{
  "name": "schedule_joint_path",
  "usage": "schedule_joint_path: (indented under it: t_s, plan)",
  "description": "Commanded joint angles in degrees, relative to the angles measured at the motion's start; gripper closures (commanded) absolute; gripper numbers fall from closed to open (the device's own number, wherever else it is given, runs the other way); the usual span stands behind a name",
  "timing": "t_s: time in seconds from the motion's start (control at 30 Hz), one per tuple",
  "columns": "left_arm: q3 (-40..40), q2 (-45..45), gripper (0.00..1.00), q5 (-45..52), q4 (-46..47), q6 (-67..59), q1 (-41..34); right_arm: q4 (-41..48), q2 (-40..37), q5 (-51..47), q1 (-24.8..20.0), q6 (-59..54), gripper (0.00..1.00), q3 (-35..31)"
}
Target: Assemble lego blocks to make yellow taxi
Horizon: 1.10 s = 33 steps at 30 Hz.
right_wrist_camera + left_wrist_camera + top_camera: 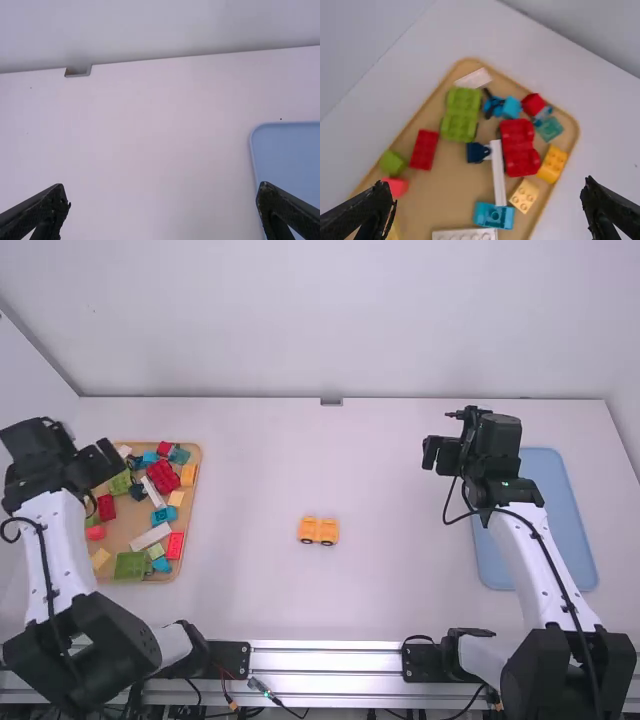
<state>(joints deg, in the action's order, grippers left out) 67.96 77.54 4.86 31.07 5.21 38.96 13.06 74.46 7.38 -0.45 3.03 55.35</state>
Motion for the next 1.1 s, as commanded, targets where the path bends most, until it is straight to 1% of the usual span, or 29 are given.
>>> schedule_joint_path:
  t_s: [0.0,0.07,0.13,0.17,0.23,0.33,0.43,0.57,0.67,0.7,0.8,0.83,0.87,0.97,1.07]
  plan:
    - [0.00,2.97,0.01,5.16,0.94,4.55,4.33,-0.11,0.46,0.33,-0.24,0.15,0.01,2.43]
    - [0.00,5.03,0.01,4.74,1.46,7.85,7.08,-0.11,0.46,0.33,-0.24,0.15,0.01,2.43]
    - [0.00,8.11,0.01,4.92,1.31,13.75,9.77,-0.11,0.46,0.33,-0.24,0.13,0.01,2.43]
    - [0.00,8.55,0.01,5.14,1.27,14.88,10.05,-0.11,0.46,0.31,-0.24,0.15,0.01,2.43]
    - [0.00,11.30,0.01,7.28,1.75,26.38,11.63,-0.11,0.46,0.33,-0.26,0.13,0.01,2.43]
    - [0.00,12.63,0.01,9.16,4.15,34.45,12.37,-0.11,0.46,0.33,-0.24,0.11,0.01,2.43]
    - [0.00,14.08,0.01,9.16,6.88,39.12,12.35,-0.11,0.46,0.33,-0.24,0.13,0.01,2.43]
    - [-0.02,15.28,0.01,9.16,7.54,40.37,12.41,0.04,0.46,0.31,-0.24,0.13,0.01,2.43]
    - [-0.02,16.09,0.01,6.51,7.80,40.81,12.41,0.31,0.46,0.31,-0.24,0.13,0.01,2.43]
    - [-0.02,16.24,0.01,4.61,8.39,43.01,12.41,0.33,0.46,0.33,-0.24,0.15,0.01,2.43]
    - [-0.07,16.35,0.02,-1.92,12.20,55.19,12.41,0.26,0.46,0.28,-0.24,0.15,0.01,2.43]
    - [-0.24,16.35,0.07,-3.74,13.55,60.15,12.41,0.26,0.46,0.33,-0.24,0.13,0.01,2.43]
    - [-0.28,16.35,0.07,-3.91,13.64,60.57,12.41,0.26,0.46,0.33,-0.26,0.13,0.01,2.43]
    - [-1.75,16.35,0.08,-4.31,12.00,64.41,12.44,0.31,0.46,0.33,-0.24,0.13,0.01,2.43]
    - [-4.37,16.35,0.03,-4.37,7.98,67.01,12.41,0.55,0.46,0.33,-0.24,0.13,0.01,2.43]
